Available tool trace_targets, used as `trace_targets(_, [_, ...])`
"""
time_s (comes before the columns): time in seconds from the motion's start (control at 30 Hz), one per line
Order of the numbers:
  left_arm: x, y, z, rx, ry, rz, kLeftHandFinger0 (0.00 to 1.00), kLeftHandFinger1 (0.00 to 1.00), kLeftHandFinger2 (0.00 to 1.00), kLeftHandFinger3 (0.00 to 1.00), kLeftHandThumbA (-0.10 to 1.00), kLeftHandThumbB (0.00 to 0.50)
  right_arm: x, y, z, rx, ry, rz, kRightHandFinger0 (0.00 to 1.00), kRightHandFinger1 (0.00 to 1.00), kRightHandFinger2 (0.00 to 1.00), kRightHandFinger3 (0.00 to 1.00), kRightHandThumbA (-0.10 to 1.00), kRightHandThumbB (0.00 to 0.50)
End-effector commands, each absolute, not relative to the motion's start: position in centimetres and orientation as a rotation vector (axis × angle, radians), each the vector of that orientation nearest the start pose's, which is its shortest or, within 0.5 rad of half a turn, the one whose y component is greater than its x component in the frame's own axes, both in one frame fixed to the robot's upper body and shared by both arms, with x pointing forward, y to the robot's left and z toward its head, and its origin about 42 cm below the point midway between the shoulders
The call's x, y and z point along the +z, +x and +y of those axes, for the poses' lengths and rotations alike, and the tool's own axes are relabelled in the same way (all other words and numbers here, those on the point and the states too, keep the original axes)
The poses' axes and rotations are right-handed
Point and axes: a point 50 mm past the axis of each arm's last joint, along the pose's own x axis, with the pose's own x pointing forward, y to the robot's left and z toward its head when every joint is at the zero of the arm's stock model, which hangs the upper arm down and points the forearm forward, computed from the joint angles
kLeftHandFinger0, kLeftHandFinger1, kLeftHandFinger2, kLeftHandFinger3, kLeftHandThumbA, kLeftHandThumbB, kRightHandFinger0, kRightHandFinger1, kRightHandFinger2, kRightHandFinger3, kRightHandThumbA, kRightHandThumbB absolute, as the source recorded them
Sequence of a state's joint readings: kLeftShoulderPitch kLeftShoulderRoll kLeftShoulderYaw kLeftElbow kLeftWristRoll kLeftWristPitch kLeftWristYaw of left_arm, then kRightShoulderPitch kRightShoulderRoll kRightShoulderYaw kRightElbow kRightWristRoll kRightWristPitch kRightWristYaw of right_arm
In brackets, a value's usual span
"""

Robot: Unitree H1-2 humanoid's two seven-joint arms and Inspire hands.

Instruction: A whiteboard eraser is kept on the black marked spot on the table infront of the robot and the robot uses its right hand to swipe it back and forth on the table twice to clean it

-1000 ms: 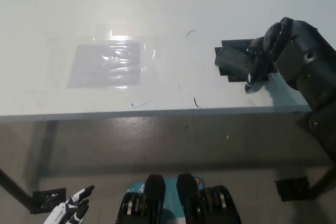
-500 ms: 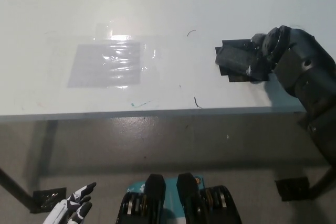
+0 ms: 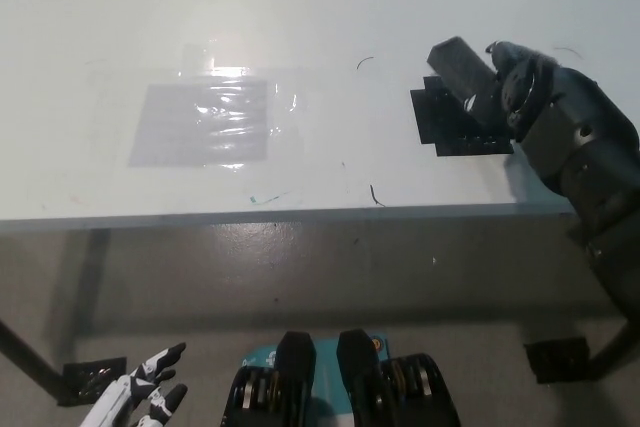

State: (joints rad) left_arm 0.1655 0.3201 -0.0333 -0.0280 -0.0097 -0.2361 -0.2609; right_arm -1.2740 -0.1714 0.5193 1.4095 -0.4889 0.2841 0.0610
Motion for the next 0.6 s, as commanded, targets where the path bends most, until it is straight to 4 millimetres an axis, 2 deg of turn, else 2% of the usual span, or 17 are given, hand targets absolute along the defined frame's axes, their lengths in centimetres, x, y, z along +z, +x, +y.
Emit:
trace_targets(0.0, [10.1,22.6,30.1,-0.353,0.363,-0.093,1.00,1.00,1.00,1.00,0.76,0.500,32.7,59.9,-18.3,-0.013,-1.273,0.163,0.00,0.00,0.16,1.00,-0.10,0.174])
trace_targets(0.07, [10.3,22.8,30.3,-0.354,0.366,-0.092,1.00,1.00,1.00,1.00,0.76,0.500,32.9,59.9,-18.2,-0.016,-1.269,0.153,0.00,0.00,0.13,1.00,-0.10,0.176])
trace_targets(0.17, [10.3,22.8,30.3,-0.356,0.367,-0.096,1.00,1.00,1.00,1.00,0.77,0.497,32.6,59.9,-18.0,-0.004,-1.271,0.151,0.00,0.01,0.14,1.00,-0.10,0.178])
trace_targets(0.2, [10.4,23.0,30.5,-0.353,0.371,-0.101,1.00,1.00,1.00,1.00,0.77,0.490,32.3,59.8,-17.4,0.021,-1.306,0.150,0.00,0.00,0.15,1.00,-0.10,0.178])
trace_targets(0.3, [10.4,23.0,30.5,-0.353,0.368,-0.097,1.00,1.00,1.00,1.00,0.77,0.489,30.1,59.2,-15.8,0.063,-1.352,0.156,0.00,0.03,0.16,0.95,-0.10,0.206])
trace_targets(0.33, [10.4,23.0,30.5,-0.353,0.366,-0.095,1.00,1.00,1.00,1.00,0.77,0.489,29.3,59.0,-15.3,0.090,-1.388,0.172,0.00,0.06,0.20,1.00,-0.10,0.188])
trace_targets(0.37, [10.4,23.1,30.4,-0.354,0.367,-0.095,1.00,1.00,1.00,1.00,0.77,0.488,28.6,58.8,-15.0,0.111,-1.421,0.184,0.06,0.13,0.28,1.00,-0.10,0.194])
trace_targets(0.4, [10.4,23.1,30.4,-0.354,0.367,-0.093,1.00,1.00,1.00,1.00,0.78,0.488,27.6,58.5,-14.5,0.132,-1.463,0.186,0.14,0.21,0.37,0.94,-0.10,0.220])
trace_targets(0.43, [10.4,23.0,30.4,-0.354,0.366,-0.092,1.00,1.00,1.00,1.00,0.78,0.489,26.9,58.2,-14.1,0.145,-1.481,0.185,0.11,0.19,0.36,0.89,-0.10,0.237])
trace_targets(0.47, [10.4,23.0,30.4,-0.353,0.363,-0.091,1.00,1.00,1.00,1.00,0.78,0.489,26.5,58.1,-13.9,0.152,-1.496,0.182,0.02,0.12,0.31,0.84,-0.10,0.251])
trace_targets(0.5, [10.4,23.0,30.5,-0.353,0.358,-0.092,1.00,1.00,1.00,1.00,0.77,0.484,25.5,57.7,-13.4,0.172,-1.534,0.177,0.06,0.18,0.40,0.81,-0.10,0.261])
trace_targets(0.53, [10.4,23.1,30.5,-0.355,0.359,-0.094,1.00,1.00,1.00,1.00,0.77,0.483,25.1,57.5,-13.2,0.184,-1.557,0.174,0.09,0.21,0.43,0.81,-0.09,0.262])
trace_targets(0.57, [10.5,23.1,30.5,-0.355,0.366,-0.095,1.00,1.00,1.00,1.00,0.77,0.483,24.3,57.2,-12.7,0.210,-1.574,0.178,0.10,0.21,0.45,0.86,-0.10,0.268])
